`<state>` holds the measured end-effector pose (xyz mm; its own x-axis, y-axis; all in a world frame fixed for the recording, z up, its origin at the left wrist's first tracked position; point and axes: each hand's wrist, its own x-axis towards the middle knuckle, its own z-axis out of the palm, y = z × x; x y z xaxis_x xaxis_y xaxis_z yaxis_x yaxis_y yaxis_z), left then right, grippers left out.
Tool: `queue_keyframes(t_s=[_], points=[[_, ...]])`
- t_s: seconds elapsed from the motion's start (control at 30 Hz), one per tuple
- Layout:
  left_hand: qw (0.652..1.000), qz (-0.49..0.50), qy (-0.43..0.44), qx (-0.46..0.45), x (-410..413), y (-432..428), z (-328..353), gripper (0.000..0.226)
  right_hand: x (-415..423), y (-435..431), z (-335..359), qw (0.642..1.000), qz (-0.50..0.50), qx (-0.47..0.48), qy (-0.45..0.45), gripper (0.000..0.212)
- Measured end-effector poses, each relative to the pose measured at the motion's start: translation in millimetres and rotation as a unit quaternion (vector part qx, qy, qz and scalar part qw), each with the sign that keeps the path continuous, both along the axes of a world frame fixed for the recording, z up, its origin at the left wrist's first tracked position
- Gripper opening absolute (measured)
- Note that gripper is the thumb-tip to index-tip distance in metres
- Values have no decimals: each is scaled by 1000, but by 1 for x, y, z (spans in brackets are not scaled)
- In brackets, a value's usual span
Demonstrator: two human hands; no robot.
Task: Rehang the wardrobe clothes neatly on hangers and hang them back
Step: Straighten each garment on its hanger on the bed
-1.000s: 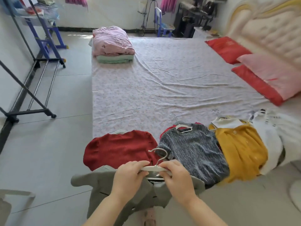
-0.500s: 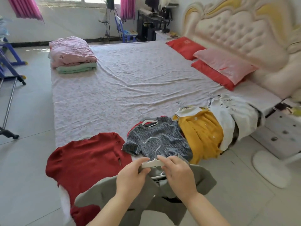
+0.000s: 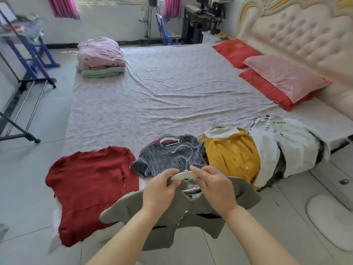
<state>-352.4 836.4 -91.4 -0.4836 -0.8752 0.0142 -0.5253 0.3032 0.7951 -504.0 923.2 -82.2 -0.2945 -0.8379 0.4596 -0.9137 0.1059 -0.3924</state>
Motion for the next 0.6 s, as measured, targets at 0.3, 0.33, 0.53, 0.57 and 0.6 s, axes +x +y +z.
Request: queue_keyframes(t_s=[0.3,0.33,0.53,0.57,0.6], points=[[1000,10,-3,14,-47,-80,-18,24,-55,-84,-18,999,37,7,24,42],[1000,3,-2,14,-52,-91,-20,23,-60,-95,-19,999,37,7,25,42],[1000,-25,-18,-4,-74,-156,-30,27,-89,-163,-24,998,40,19,38,33],[999,-27,-19,-6,-76,-165,-31,28,-92,-174,-24,998,39,25,30,35],[999,-28,-20,-7,-78,-174,-32,29,-96,-183,-25,998,40,33,23,37]])
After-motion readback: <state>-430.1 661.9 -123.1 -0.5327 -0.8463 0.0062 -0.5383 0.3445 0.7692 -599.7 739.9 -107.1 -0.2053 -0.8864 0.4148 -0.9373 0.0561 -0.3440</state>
